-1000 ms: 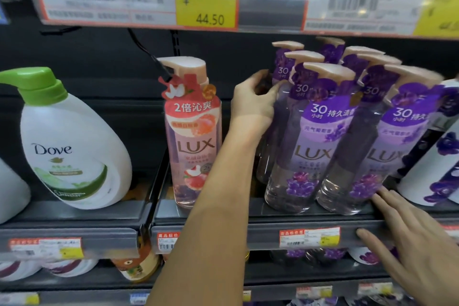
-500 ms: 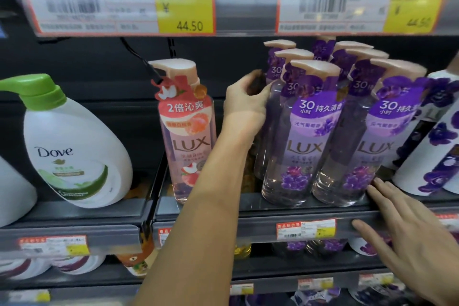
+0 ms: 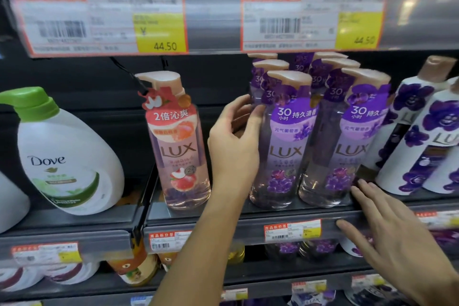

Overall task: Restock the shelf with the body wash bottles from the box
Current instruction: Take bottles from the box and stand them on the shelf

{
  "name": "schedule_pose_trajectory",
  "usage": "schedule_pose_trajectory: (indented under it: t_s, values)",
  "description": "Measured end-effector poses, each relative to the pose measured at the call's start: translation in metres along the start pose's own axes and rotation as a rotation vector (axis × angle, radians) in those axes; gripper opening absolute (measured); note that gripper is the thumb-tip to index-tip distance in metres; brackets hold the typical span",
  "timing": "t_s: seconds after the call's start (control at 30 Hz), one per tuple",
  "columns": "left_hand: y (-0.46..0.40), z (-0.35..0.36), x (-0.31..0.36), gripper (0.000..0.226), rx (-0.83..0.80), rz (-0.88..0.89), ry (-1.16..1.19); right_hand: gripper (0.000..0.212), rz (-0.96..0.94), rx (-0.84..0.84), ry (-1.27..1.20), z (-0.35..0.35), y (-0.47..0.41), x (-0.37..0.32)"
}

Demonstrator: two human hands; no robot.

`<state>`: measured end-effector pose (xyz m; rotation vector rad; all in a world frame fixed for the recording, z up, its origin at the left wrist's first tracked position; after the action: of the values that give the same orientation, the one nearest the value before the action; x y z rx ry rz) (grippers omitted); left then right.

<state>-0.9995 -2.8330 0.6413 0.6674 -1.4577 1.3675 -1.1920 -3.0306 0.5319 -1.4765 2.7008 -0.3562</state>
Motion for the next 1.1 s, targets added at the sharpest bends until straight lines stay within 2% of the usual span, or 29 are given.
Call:
schedule_pose_trajectory:
  t_s: [0.07,0.17,0.4,0.53,0.63,0.73,0.77,0.87,1.1]
  values:
    - [-0.003,0.002,0.0,0.027,-0.062,-0.018,0.012,0.09,-0.003,0.007,0.007,-0.002,0.001,-0.001]
    - [-0.005,0.006,-0.001,0.021,-0.139,-0.028,-0.025,0.09,-0.007,0.02,0.004,-0.002,0.002,-0.002]
    - [-0.01,0.012,-0.005,0.019,-0.22,-0.059,0.018,0.09,-0.009,0.011,0.006,0.003,0.002,0.001]
    - [-0.011,0.015,-0.006,0.029,-0.262,-0.07,-0.023,0.091,-0.005,-0.006,0.011,0.004,0.002,0.0]
    - [-0.005,0.009,-0.003,0.034,-0.201,-0.035,-0.087,0.091,-0.002,-0.012,0.015,0.004,0.001,0.0]
    - [0.017,-0.014,0.01,0.03,0.01,0.034,-0.146,0.09,0.008,-0.019,0.018,0.004,0.002,0.001]
    - [0.026,-0.016,0.016,0.029,0.014,0.061,-0.144,0.089,0.011,-0.018,0.018,0.003,0.002,0.0]
    - [0.046,-0.002,0.023,0.037,-0.109,0.098,-0.182,0.088,0.004,-0.01,0.024,-0.001,0.003,-0.002]
    - [0.038,0.003,0.017,0.043,-0.136,0.113,-0.274,0.089,0.005,-0.015,0.023,-0.002,0.004,-0.002]
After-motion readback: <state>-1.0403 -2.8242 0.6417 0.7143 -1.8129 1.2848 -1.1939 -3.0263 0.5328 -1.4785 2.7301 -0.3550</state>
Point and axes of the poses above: each hand's wrist, its own y-axis away from the middle knuckle, its own z-axis out of the palm, x = y × z, the point moved 9 cm from there along -y, towards the middle knuckle, and after that the axes turned 5 degrees about z, right-handed, at the moved point
